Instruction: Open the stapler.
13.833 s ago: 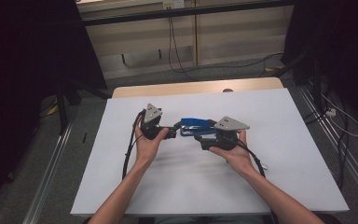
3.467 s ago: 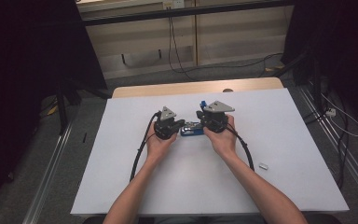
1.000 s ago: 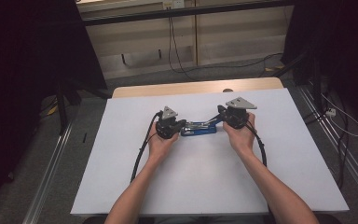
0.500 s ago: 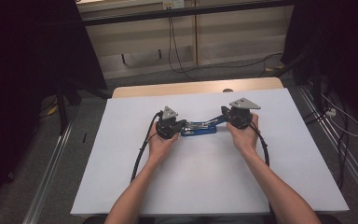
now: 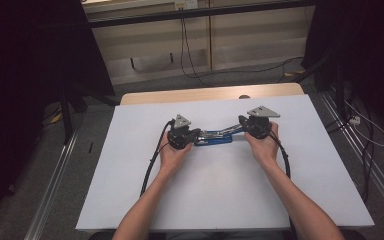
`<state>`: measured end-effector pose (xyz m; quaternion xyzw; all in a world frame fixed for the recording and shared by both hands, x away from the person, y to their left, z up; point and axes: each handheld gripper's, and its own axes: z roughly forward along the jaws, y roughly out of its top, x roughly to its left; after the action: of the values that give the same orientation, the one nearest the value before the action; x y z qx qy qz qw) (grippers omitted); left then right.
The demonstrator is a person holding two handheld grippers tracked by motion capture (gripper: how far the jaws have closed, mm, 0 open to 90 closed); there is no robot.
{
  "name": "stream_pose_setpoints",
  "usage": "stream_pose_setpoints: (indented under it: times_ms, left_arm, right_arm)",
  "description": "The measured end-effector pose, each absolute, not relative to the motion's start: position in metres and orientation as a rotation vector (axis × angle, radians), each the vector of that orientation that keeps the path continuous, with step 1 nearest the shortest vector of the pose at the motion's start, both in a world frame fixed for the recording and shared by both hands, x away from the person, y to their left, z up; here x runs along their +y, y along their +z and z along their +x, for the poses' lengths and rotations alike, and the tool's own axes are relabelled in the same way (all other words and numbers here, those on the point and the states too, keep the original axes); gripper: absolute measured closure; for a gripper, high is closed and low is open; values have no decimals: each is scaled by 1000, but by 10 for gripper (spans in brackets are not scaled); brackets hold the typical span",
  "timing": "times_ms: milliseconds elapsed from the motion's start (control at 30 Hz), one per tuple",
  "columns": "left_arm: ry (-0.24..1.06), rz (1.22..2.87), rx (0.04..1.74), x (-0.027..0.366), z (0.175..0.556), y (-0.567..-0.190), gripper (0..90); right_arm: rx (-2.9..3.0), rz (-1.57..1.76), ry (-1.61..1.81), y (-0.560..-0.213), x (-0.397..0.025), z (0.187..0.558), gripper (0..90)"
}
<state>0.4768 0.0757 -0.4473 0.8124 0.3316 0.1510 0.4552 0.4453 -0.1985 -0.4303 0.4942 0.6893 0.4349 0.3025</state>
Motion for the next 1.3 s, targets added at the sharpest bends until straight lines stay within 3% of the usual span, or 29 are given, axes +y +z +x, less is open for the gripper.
stream_pose_setpoints:
  times_ms: [1300]
  left_arm:
    - [372,1984,820,76,476,-440,898]
  right_arm:
    - [1874,1344,1145,-445,-200,447,900]
